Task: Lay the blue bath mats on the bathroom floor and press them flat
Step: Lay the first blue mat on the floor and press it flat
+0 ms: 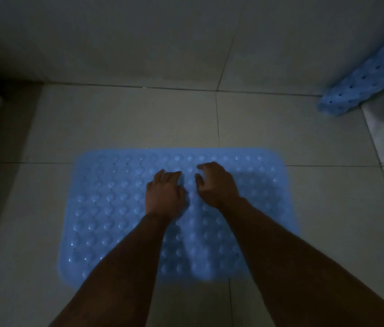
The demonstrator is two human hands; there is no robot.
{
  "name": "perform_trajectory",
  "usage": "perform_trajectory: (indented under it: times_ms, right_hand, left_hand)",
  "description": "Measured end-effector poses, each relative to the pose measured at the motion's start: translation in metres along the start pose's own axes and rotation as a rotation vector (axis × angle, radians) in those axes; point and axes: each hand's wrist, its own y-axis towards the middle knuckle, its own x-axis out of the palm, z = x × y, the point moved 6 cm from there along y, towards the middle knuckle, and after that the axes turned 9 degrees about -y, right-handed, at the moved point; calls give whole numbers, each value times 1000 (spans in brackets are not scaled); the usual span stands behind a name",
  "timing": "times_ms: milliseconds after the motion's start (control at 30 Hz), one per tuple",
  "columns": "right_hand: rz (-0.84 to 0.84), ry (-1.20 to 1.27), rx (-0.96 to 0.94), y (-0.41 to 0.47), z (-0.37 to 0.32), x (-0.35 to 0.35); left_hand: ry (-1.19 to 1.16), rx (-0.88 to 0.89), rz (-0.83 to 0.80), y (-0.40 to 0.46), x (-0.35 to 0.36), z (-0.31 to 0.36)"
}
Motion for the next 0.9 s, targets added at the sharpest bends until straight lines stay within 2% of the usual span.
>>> perform_trajectory:
  times_ms: [133, 233, 300, 900]
  right_hand:
    - [-19, -98, -54, -9, -42, 82]
    - [25, -229, -25, -18, -45, 110]
    - [75, -274, -20, -20, -45, 112]
    - [54, -338, 7, -16, -46, 120]
  left_hand:
    - [38, -25, 145, -14, -8, -42]
    - [58, -20, 194, -22, -5, -60]
    - [86, 5, 221, -24, 0, -70]
    - [29, -17, 324, -25, -7, -95]
